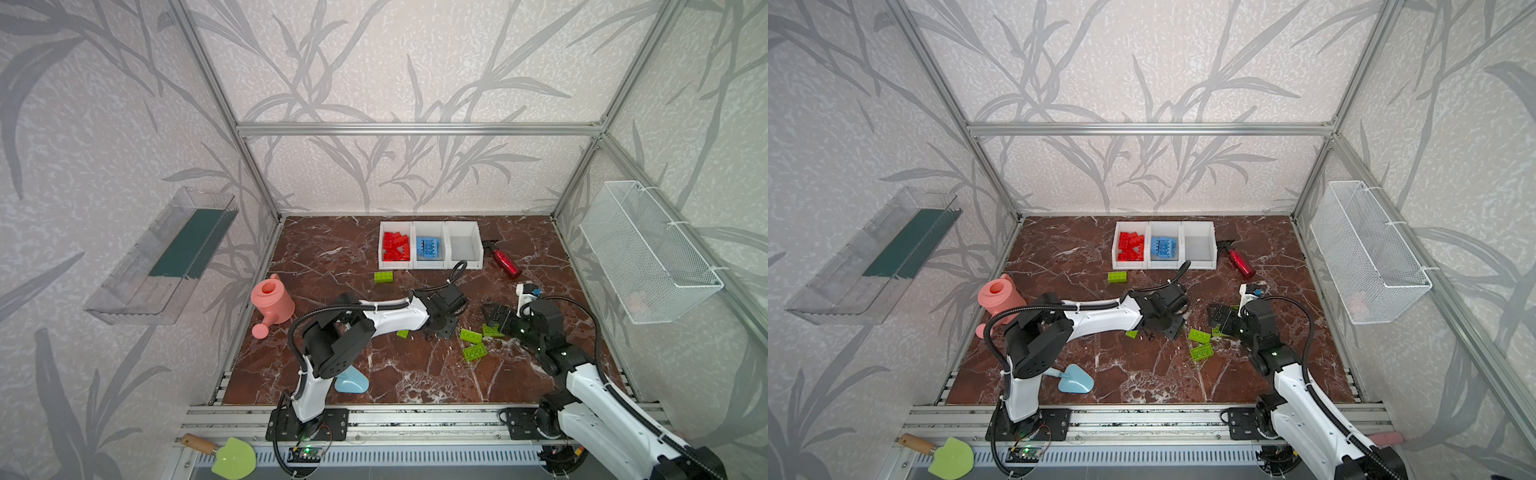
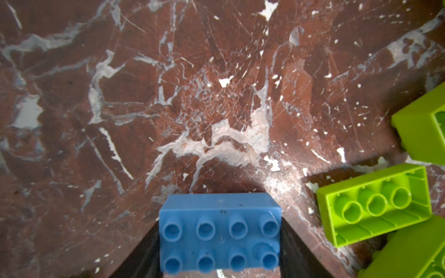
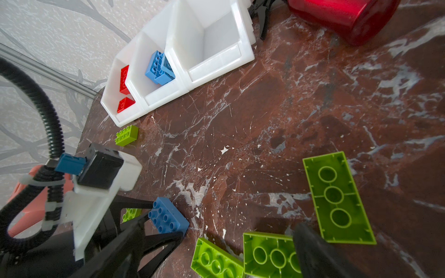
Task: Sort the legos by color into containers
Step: 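Grasp the last blue brick with the left gripper while the right gripper withdraws, then carry the blue brick with the left gripper and drop it into the middle compartment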
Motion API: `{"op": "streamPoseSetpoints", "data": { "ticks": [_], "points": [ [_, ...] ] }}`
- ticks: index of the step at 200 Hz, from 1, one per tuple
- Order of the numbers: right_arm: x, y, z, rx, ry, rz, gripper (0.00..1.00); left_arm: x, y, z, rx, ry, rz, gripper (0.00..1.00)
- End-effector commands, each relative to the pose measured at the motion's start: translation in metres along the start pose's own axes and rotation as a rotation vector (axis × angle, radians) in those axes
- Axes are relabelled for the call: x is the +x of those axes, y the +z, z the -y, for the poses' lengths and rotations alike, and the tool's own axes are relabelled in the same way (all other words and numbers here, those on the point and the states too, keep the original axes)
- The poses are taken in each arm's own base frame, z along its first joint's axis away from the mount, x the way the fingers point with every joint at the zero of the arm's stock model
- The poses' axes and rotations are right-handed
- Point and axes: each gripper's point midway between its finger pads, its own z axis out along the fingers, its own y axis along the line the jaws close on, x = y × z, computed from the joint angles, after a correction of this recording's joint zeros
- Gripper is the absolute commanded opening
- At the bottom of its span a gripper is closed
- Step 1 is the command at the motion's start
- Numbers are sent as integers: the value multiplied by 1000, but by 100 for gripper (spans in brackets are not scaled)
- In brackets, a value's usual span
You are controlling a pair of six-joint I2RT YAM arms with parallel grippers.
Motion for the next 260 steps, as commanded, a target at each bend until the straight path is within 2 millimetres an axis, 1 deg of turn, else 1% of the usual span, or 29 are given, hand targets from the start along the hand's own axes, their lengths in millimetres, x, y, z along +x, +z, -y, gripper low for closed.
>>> {"op": "streamPoseSetpoints", "data": {
  "ticks": [1,39,69,94,113,155,179,186,193,199,217,221,260],
  "points": [
    [-1,-1,-2,-23,-4,13,97,-18,-28,-9,-31,-19,61,57],
    [1,-1,-4,-37,0,9,97,-41,-47,-31,-81,-43,101,57],
    [2,0,-6,-50,0,6,97,-68,-60,-53,-75,-98,143,57],
    [3,0,-10,-78,-12,7,97,-99,-66,-74,-53,-162,183,57],
    [3,0,-9,-77,-13,8,97,-127,-70,-88,-46,-195,210,56],
    [3,0,-9,-78,-16,9,97,-175,-71,-108,-57,-197,246,56],
    [3,-1,-14,-101,-19,12,97,-195,-64,-119,-62,-200,250,55],
    [2,-1,-14,-107,-19,17,97,-202,-65,-122,-63,-201,259,55],
    [2,-2,-15,-110,-20,24,97,-204,-58,-126,-68,-205,246,55],
    [1,-3,-15,-111,-21,28,97,-209,-59,-128,-63,-207,251,55],
    [0,-5,-16,-114,-22,35,97,-217,-48,-133,-58,-209,241,55],
    [0,-5,-16,-116,-22,37,97,-221,-48,-135,-58,-210,247,55],
    [-1,-6,-19,-129,-20,36,97,-232,-23,-149,-59,-234,233,55]
  ]
}}
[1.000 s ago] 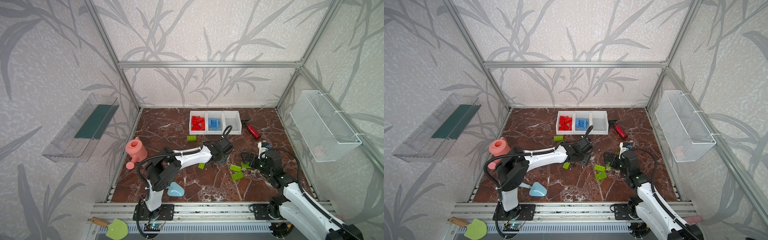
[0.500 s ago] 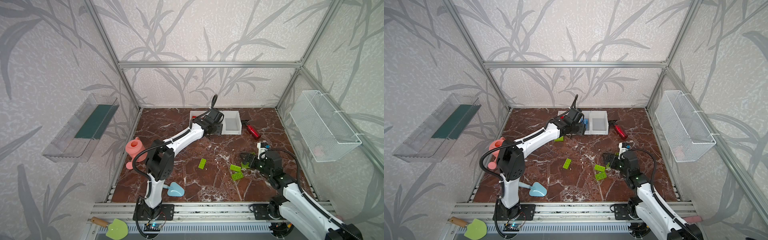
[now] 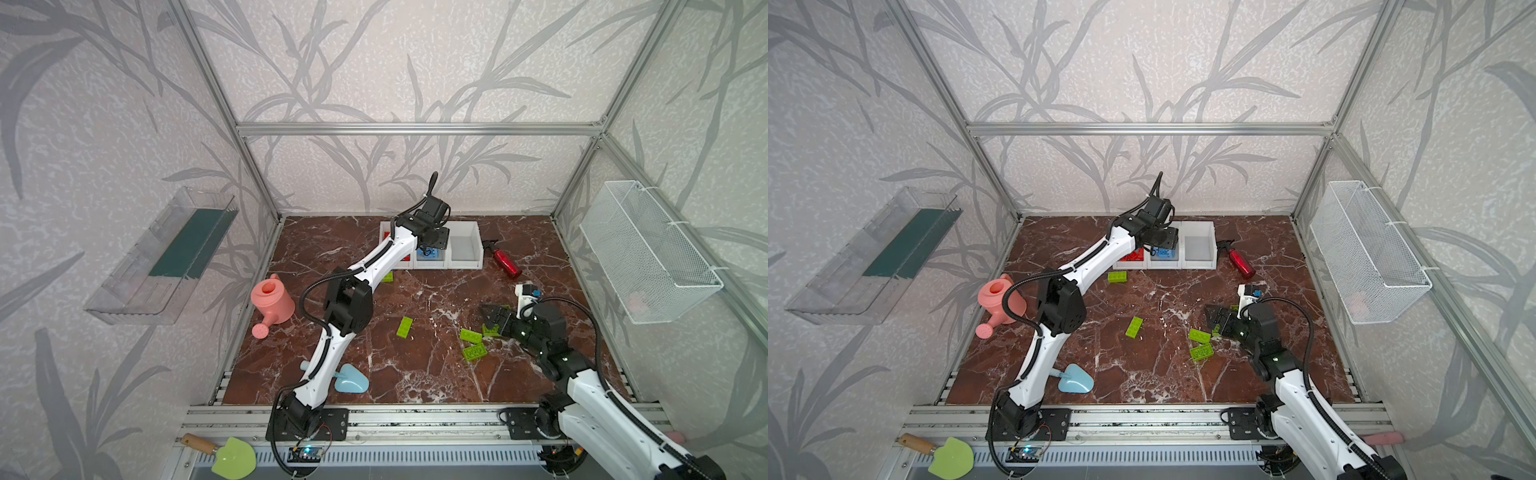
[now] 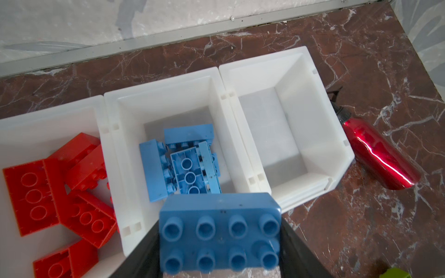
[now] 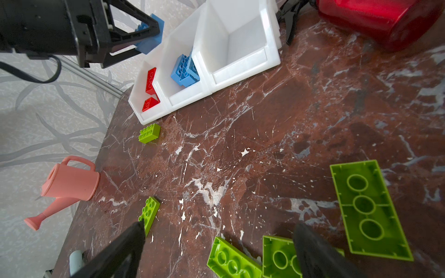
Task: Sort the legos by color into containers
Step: 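Carry the blue brick with the left gripper and drop it into the middle compartment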
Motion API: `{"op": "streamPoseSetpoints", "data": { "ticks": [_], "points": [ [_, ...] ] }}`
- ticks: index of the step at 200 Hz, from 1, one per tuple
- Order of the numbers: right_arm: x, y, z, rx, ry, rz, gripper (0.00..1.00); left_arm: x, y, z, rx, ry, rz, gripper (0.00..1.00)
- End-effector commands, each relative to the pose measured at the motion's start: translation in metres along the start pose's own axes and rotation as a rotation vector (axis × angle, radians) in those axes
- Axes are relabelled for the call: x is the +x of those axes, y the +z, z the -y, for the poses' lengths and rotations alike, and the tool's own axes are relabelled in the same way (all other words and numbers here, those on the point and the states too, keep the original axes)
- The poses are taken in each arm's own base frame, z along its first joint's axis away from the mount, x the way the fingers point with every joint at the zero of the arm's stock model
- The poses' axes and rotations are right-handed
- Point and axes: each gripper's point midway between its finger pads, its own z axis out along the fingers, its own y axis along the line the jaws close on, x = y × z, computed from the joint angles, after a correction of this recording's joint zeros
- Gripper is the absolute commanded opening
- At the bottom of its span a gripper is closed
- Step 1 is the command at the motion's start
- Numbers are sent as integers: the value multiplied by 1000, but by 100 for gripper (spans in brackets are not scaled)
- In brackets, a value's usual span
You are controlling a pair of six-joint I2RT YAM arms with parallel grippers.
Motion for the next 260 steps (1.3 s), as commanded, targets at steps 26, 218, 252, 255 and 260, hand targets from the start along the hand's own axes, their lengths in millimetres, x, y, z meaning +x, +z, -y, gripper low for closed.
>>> {"op": "streamPoseSetpoints", "data": {
  "ticks": [26,218,252,255,260],
  "points": [
    [-2,-2,-6,-34,-2,10,97,0,24,-13,15,-3,-34,55],
    [3,2,-2,19,-33,-38,97,-37,-48,-8,64,-4,62,86],
    [2,1,-11,46,-103,-62,97,-31,-92,-5,70,-15,109,86],
    [2,0,-12,50,-107,-64,97,-29,-95,-5,72,-17,111,86],
    [1,0,-13,54,-116,-67,97,-27,-102,-5,75,-21,121,86]
  ]
}}
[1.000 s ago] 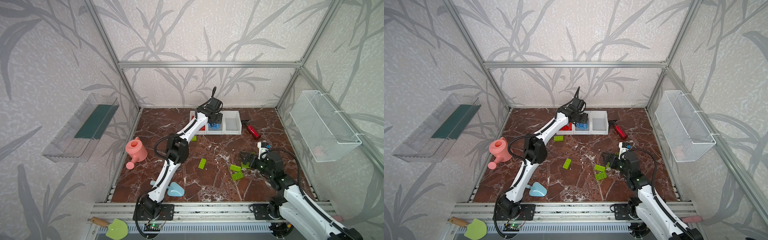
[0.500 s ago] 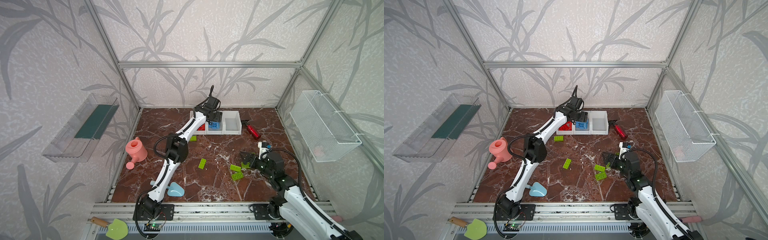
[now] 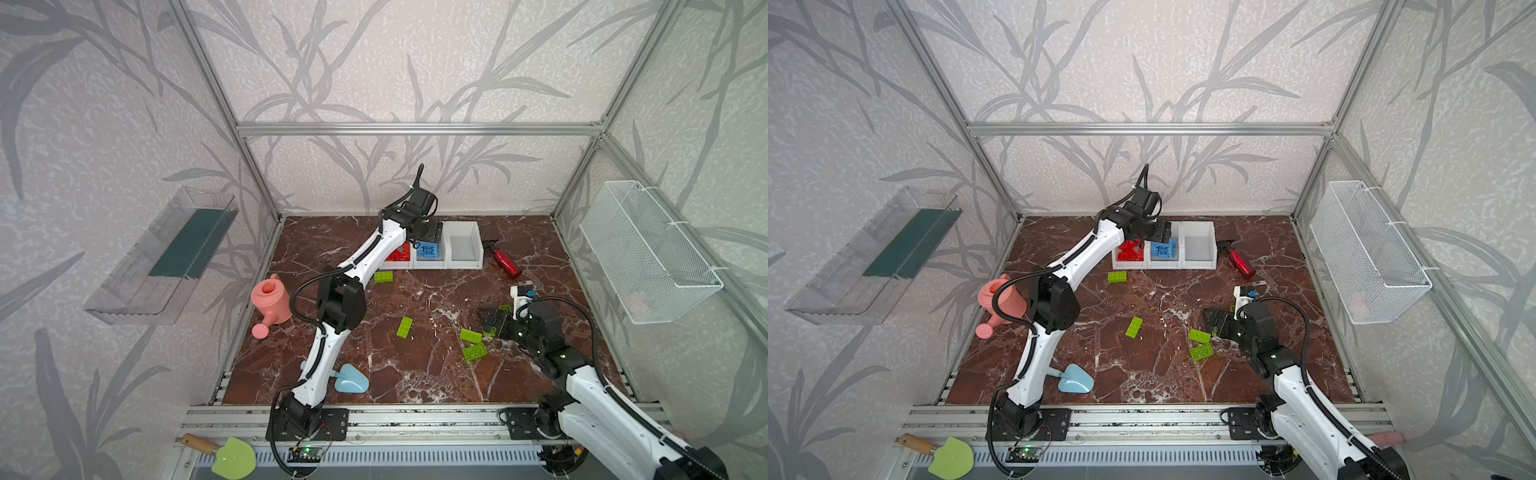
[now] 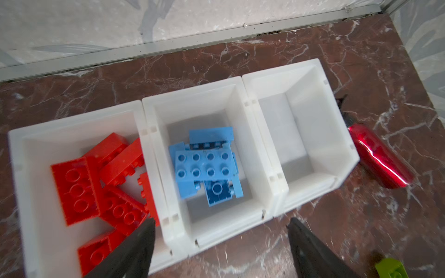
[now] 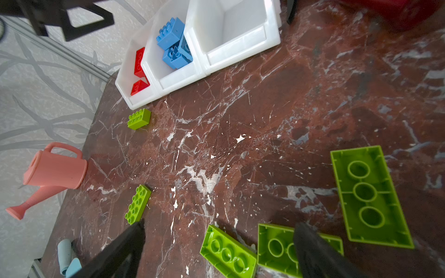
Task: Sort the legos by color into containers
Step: 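Carry the blue brick with the left gripper and drop it into the middle compartment, then withdraw the left gripper while the right gripper grasps a green brick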
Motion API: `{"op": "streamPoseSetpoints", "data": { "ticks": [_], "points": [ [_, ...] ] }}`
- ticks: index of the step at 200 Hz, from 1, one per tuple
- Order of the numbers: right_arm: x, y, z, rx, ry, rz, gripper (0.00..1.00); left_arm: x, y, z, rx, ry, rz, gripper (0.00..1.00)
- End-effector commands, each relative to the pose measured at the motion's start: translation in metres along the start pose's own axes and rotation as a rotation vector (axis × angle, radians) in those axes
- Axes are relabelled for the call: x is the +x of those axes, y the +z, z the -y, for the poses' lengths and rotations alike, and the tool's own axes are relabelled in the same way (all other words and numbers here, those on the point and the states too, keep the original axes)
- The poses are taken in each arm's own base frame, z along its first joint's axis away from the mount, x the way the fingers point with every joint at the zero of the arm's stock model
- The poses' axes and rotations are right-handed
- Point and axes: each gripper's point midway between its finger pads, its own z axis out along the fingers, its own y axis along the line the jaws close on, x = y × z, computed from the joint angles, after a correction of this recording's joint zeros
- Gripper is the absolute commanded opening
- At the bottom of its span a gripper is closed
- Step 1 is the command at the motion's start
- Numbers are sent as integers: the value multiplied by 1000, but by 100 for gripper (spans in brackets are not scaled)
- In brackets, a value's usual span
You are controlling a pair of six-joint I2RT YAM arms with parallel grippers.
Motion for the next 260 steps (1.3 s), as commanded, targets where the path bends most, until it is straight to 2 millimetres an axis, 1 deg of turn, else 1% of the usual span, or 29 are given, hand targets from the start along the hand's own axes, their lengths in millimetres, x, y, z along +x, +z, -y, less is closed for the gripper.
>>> {"op": "streamPoseSetpoints", "data": {
  "ticks": [1,16,24,42,68,76,86,114,141,162,179,201,219,235,248,260],
  "points": [
    [-12,-5,-9,28,-64,11,97,-18,-55,13,35,-5,115,86],
    [-13,-7,-14,44,-98,-4,97,-10,-76,13,43,-22,136,86],
    [-13,-8,-17,53,-115,-17,97,-2,-87,11,47,-33,141,86],
    [-6,-8,-24,67,-147,-71,97,11,-113,6,46,-63,175,86],
    [2,-10,-34,96,-204,-130,97,41,-145,-8,17,-133,199,86],
    [6,-11,-36,106,-223,-148,97,52,-151,-12,19,-154,204,86],
    [11,-12,-39,115,-246,-176,97,64,-158,-11,40,-167,210,86],
    [24,-13,-37,175,-283,-256,96,95,-185,-7,48,-150,200,86],
    [33,-11,-28,228,-293,-296,94,120,-208,-1,99,-164,182,87],
    [35,-8,-21,266,-302,-312,92,136,-227,-9,84,-158,199,87],
    [39,-3,-18,285,-316,-335,92,154,-236,-22,57,-161,198,87],
    [47,5,-16,301,-331,-381,90,183,-241,-40,23,-174,186,87],
    [54,12,-15,313,-327,-420,90,207,-240,-54,-5,-194,177,87],
    [60,17,-15,320,-303,-452,91,222,-238,-63,-18,-218,181,87],
    [64,19,-13,341,-268,-462,92,233,-236,-68,-17,-241,179,87],
    [66,21,-10,361,-217,-452,92,241,-233,-68,-2,-258,170,87]
  ]
}}
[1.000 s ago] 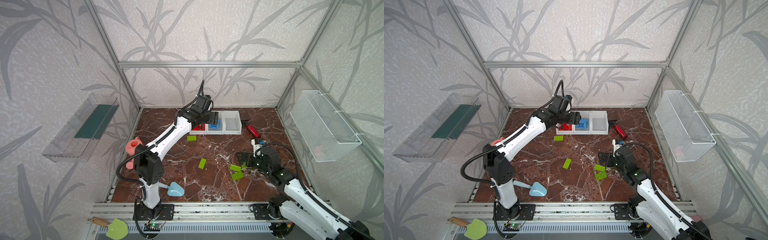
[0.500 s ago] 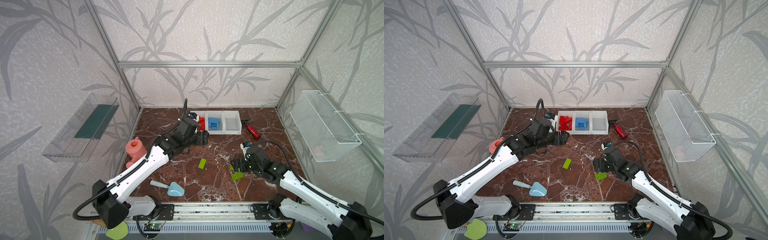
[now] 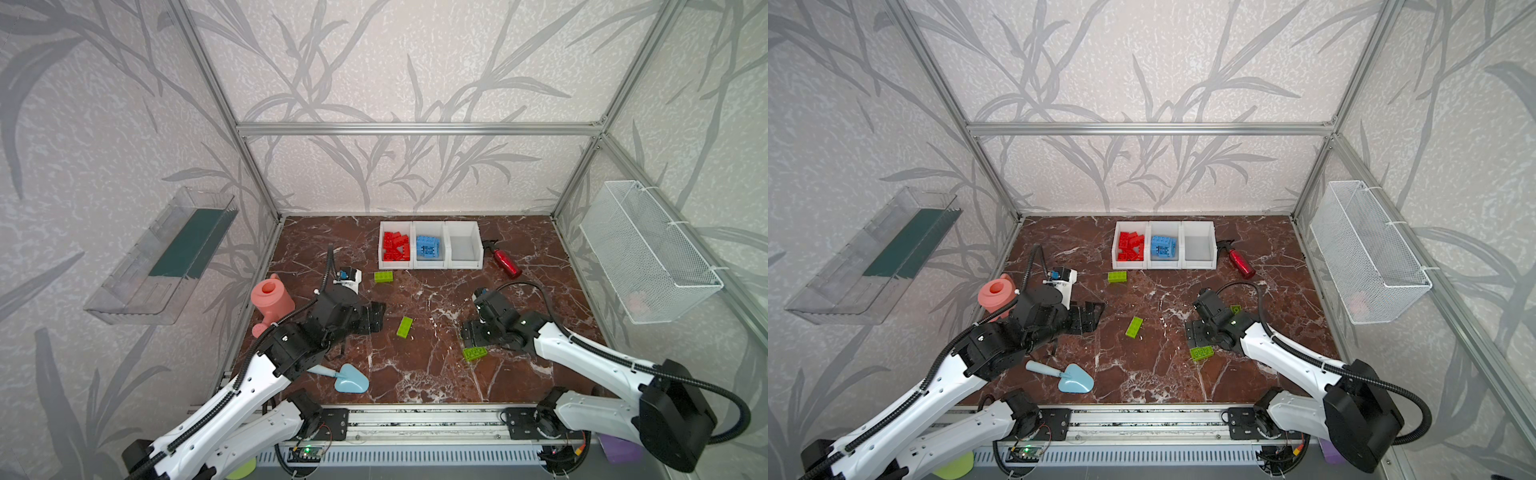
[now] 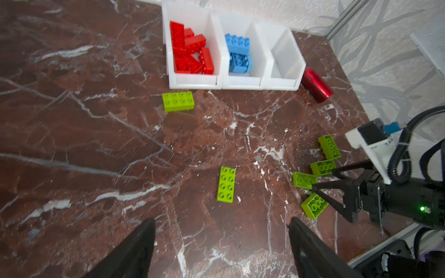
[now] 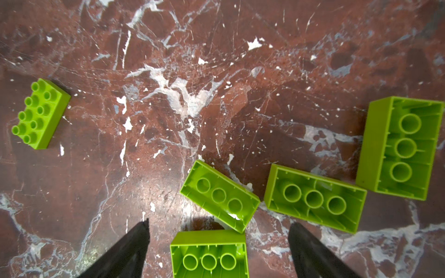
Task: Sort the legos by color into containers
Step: 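Withdraw the left gripper while the right gripper grasps a green brick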
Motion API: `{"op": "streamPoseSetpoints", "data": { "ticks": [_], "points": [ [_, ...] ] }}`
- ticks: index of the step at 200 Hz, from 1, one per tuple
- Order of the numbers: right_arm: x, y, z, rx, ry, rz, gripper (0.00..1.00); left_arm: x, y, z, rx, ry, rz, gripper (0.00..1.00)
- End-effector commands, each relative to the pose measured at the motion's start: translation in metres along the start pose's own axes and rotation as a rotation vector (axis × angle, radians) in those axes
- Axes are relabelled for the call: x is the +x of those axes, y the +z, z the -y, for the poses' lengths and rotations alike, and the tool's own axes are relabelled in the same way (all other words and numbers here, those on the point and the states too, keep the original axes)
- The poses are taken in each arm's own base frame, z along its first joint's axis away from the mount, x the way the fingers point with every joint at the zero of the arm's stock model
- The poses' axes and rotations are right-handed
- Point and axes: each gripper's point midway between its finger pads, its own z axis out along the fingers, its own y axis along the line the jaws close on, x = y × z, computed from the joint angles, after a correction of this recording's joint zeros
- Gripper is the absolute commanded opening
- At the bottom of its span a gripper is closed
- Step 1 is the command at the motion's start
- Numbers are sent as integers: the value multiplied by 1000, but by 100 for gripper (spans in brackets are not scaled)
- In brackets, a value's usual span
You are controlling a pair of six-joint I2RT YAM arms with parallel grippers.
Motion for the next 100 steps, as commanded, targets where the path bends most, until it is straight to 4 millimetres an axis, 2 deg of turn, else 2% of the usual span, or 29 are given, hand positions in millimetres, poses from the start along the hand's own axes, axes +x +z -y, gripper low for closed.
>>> {"op": "streamPoseSetpoints", "data": {
  "ticks": [1,42,100],
  "points": [
    [-2,1,-2,4,87,-2,92,14,0,-12,-26,-52,-7,87],
    [6,10,1,3,248,1,92,27,3,-14,-8,-72,-26,87],
    [9,27,0,43,289,-41,92,30,7,-8,30,-78,-35,87]
  ]
}}
